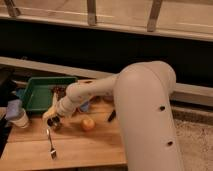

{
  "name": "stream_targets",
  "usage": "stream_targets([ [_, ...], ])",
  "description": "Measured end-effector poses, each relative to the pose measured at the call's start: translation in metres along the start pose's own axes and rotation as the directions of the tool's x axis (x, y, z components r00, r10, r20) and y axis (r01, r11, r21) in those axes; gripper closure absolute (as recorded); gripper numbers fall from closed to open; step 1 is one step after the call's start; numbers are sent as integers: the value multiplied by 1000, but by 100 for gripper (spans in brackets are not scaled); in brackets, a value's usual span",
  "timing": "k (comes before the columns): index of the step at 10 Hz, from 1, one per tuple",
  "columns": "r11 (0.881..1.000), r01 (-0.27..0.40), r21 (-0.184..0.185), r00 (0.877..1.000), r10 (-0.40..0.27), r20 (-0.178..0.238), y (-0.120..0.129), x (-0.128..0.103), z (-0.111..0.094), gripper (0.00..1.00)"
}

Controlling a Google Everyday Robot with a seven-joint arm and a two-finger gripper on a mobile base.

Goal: Stack cups into tray

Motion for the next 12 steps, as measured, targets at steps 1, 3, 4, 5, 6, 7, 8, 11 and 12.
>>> stream_targets([
  [1, 1000, -2, 9, 1000, 2, -2, -2, 0, 0, 25],
  [3, 1000, -7, 21, 1000, 7, -10, -3, 2, 3, 25],
  [4, 999, -15, 31, 1000, 16, -7, -9, 2, 0, 27],
  [5, 999, -20, 37, 1000, 20, -7, -12, 3, -1, 33],
  [6, 999, -22, 39, 1000, 22, -9, -12, 5, 0, 42],
  [7, 999, -24, 40, 1000, 24, -11, -13, 6, 1, 52],
  [8, 999, -28, 40, 1000, 29, -11, -15, 6, 2, 64],
  [11, 999, -31, 39, 999, 32, -14, -17, 6, 3, 92],
  [12, 999, -30, 39, 999, 31, -17, -16, 6, 5, 98],
])
